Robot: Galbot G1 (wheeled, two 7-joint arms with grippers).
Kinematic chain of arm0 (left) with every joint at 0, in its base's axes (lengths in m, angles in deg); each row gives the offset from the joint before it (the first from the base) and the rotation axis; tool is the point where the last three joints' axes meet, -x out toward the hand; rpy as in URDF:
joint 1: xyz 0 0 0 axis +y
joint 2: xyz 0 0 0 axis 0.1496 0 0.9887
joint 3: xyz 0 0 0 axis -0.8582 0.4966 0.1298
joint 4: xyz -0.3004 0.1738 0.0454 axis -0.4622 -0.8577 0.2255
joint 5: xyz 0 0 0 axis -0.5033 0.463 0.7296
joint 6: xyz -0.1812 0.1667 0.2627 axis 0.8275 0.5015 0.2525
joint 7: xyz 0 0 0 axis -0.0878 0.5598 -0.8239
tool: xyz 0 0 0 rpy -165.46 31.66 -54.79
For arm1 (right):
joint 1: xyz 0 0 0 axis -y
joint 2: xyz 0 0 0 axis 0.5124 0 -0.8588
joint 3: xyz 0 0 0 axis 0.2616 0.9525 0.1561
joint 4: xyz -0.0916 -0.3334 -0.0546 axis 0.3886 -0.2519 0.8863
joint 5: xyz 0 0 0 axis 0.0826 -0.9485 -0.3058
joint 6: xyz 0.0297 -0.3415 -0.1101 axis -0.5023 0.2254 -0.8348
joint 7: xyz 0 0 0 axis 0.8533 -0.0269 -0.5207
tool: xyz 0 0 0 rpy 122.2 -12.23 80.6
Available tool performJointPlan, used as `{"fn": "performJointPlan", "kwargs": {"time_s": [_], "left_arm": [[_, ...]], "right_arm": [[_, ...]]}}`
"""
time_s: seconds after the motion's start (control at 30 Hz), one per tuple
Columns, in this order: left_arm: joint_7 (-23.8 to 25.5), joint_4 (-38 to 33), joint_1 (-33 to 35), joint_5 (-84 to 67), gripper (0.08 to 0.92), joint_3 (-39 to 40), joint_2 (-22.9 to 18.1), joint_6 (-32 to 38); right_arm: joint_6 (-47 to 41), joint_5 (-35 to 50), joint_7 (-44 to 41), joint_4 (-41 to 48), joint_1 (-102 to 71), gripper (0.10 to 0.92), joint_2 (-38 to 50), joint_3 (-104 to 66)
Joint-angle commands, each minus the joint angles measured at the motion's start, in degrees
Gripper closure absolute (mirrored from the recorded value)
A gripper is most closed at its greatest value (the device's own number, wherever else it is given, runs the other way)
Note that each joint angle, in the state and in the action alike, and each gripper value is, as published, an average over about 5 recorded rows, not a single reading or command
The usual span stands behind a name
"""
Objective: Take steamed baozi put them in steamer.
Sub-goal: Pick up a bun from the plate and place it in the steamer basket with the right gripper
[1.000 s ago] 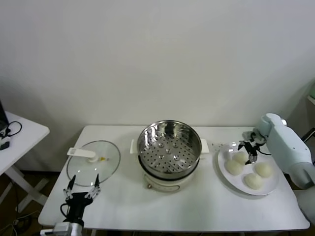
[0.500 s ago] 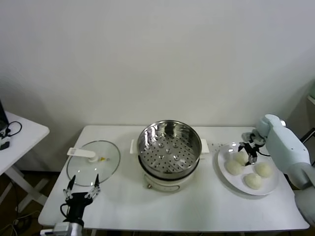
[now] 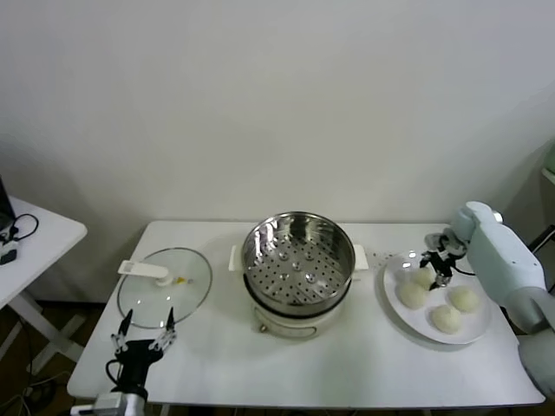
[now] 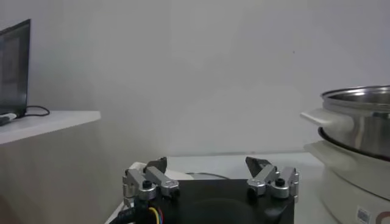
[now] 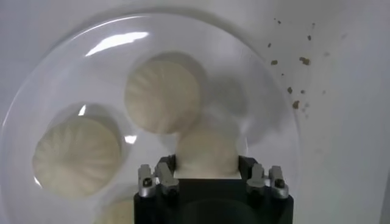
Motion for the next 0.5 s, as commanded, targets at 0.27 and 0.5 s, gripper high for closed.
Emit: {"fn": "performJointPlan", "kwargs": {"time_s": [0.27,0.5], "left_arm": [[0.1,-0.1,0.2,-0.1,0.177,0.0,-0.1,0.2],[0.1,-0.5,0.5,-0.1,0.177,0.0,-0.2,0.1]], "right_arm": [[2.5,6.9,-2.3,-11.5,6.1,0.355,3.6,9.8],[8.7,8.9,-3.3,-16.5,16.4,0.354,3.1,16.7]]}}
